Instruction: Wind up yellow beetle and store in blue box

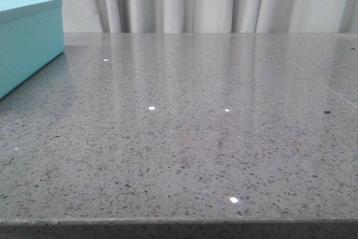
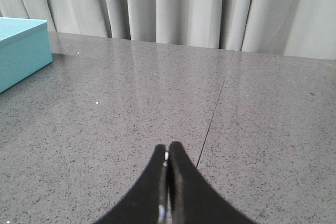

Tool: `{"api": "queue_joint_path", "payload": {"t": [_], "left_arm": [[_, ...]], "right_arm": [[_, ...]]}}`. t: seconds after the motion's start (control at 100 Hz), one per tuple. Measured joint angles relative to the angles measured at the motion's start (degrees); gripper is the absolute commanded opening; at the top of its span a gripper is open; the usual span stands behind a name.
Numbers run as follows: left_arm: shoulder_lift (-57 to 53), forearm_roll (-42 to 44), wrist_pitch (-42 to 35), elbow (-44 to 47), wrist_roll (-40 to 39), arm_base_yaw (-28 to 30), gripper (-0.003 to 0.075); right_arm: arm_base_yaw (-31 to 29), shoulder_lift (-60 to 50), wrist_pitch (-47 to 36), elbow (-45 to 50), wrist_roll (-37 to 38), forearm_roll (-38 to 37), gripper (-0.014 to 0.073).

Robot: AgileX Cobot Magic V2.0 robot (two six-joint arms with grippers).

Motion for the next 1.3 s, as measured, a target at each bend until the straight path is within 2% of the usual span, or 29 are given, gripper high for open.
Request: {"api": "queue_joint_path", "payload": {"t": [0.19,0.79,1.07,1.3], "left_arm": [[-6.28,0.00,0.00,1.48,0.00,0.00,-0.0019],[-6.73,0.00,-0.97,1.76,0.06,0.00,-0.0018],[-6.73,3.55,-12.55,6.72,-0.63,-1.09,-0.0018],[-8.76,14.79,-30.87,13.57,-13.69,-6.18,-0.0018]], "right_arm": [[0.00,-1.00,0.00,0.42,-0.10,-0.13,-0.0064],[0.00,-1.00,0.00,0.51,-0.10,-0.13,-0.0064],[0.00,-1.00,0.00,0.51,-0.10,-0.13,-0.0064],[0.00,-1.00,0.00,0.51,-0.10,-0.13,-0.0064]]}}
